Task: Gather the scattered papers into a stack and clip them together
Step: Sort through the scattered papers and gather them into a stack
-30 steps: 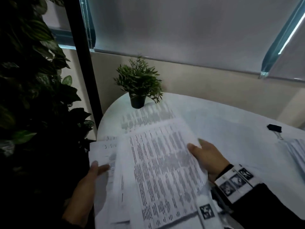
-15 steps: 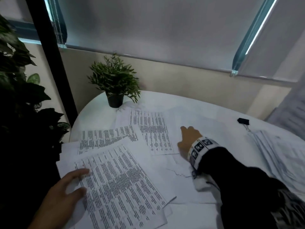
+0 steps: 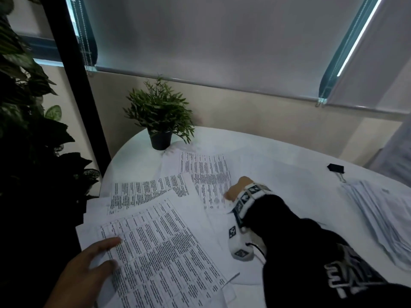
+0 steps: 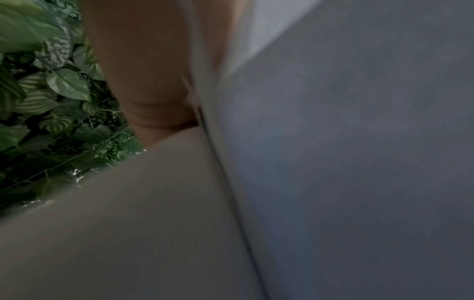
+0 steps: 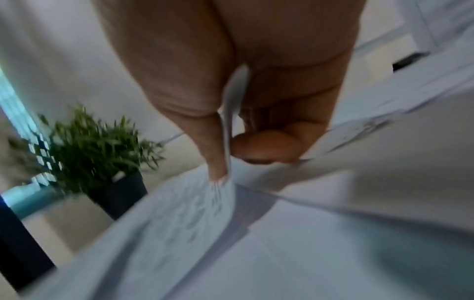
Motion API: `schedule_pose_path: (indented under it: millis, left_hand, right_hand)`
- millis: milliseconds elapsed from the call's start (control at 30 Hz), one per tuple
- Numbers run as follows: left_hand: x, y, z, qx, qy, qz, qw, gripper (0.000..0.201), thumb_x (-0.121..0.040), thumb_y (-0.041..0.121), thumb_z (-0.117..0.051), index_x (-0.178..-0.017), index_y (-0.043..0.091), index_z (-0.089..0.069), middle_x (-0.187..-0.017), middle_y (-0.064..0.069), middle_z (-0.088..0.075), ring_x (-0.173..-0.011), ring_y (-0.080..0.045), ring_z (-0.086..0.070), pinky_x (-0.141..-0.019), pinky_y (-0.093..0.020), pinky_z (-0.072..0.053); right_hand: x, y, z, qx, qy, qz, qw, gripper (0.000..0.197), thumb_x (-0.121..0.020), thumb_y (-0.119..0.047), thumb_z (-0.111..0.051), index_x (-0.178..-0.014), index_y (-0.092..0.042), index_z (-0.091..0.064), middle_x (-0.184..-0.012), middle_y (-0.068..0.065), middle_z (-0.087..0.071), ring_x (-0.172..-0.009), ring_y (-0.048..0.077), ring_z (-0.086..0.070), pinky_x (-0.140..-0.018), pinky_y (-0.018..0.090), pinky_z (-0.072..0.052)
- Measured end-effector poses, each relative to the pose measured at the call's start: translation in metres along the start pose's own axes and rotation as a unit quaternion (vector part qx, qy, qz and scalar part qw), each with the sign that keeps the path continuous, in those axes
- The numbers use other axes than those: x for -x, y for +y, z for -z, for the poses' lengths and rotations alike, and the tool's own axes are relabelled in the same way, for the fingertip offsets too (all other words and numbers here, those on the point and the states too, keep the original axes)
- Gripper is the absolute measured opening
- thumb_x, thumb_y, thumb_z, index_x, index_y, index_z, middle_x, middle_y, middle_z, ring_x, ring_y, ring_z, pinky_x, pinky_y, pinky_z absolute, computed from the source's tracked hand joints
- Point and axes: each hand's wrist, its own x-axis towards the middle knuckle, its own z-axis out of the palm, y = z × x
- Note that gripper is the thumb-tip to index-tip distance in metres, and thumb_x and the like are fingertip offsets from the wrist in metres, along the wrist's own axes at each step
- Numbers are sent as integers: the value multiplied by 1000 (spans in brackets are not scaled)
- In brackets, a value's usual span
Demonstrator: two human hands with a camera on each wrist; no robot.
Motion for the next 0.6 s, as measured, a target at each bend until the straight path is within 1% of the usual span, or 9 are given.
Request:
schedule_pose_path:
  millis: [67,167,233,300,333,433,467,533,600]
  left_hand:
    - [-2,-4,0,12,-25,17,999,32,-83,-11,-61,-104,13,-64,-138,-14,-51,-135,-31,-38,-112,-37,-27]
    - [-1,-7,0,35,-36,47,998,32,-85,-5,-62,-95,25,-66,-139,-11,-51,-135,-29,-39,-111,-39,-30]
    - [-1,3,-5,118,-31,71,990,25,-91,0,-56,-88,23,-63,-137,-11,-50,-129,-29,-45,-105,-38,-39]
    - [2,14,-11,225,-5,77,971,21,-98,7,-45,-89,17,-62,-126,-11,-52,-104,-24,-57,-89,-29,-50]
    - [2,17,-12,275,22,79,958,25,-100,16,-42,-91,15,-66,-125,-13,-54,-96,-22,-58,-91,-31,-49]
    - [9,21,-7,299,-11,95,949,48,-86,56,-55,-103,14,-70,-123,-16,-62,-109,-32,-59,-105,-50,-39]
    - [12,20,-4,253,-17,84,964,54,-77,53,-67,-115,15,-65,-118,-12,-64,-109,-33,-60,-103,-51,-39]
    - [18,23,-3,157,-6,24,987,60,-74,10,-76,-128,4,-52,-111,-12,-64,-105,-34,-60,-97,-43,-40]
    - [20,26,-4,73,38,8,997,78,-69,-18,-71,-137,-3,-37,-127,-18,-52,-119,-37,-50,-97,-38,-35]
  right_hand:
    - [2,-4,13,-195,68,-2,978,35,-91,-24,-55,-123,-10,-55,-127,13,-56,-110,33,-58,-81,38,-55]
    - [35,-4,38,-430,154,4,890,16,-94,-12,-50,-110,-6,-50,-111,15,-58,-80,26,-66,-46,26,-55]
    - [74,-8,36,-470,85,65,876,18,-98,-11,-47,-115,-10,-48,-109,10,-60,-58,15,-66,-43,24,-52]
    - [109,-7,20,-440,-13,89,894,25,-98,-15,-47,-123,-17,-49,-112,9,-60,-52,12,-66,-44,26,-51]
    - [125,-7,9,-416,-74,86,902,22,-98,-16,-47,-119,-21,-50,-111,10,-60,-55,14,-66,-47,28,-51]
    - [156,-9,-13,-309,-249,58,916,15,-98,-22,-48,-105,-35,-43,-95,-4,-49,-60,33,-62,-64,47,-53]
    - [161,-8,-16,-282,-293,52,912,23,-97,-27,-49,-109,-41,-35,-95,-3,-47,-54,31,-59,-66,49,-52]
    - [159,-8,-17,-194,-350,73,913,29,-94,-41,-52,-114,-31,-35,-96,10,-57,-46,20,-57,-56,43,-51]
    - [138,-6,-8,-112,-295,105,943,41,-89,-52,-53,-115,-21,-46,-96,14,-64,-46,15,-57,-50,33,-47]
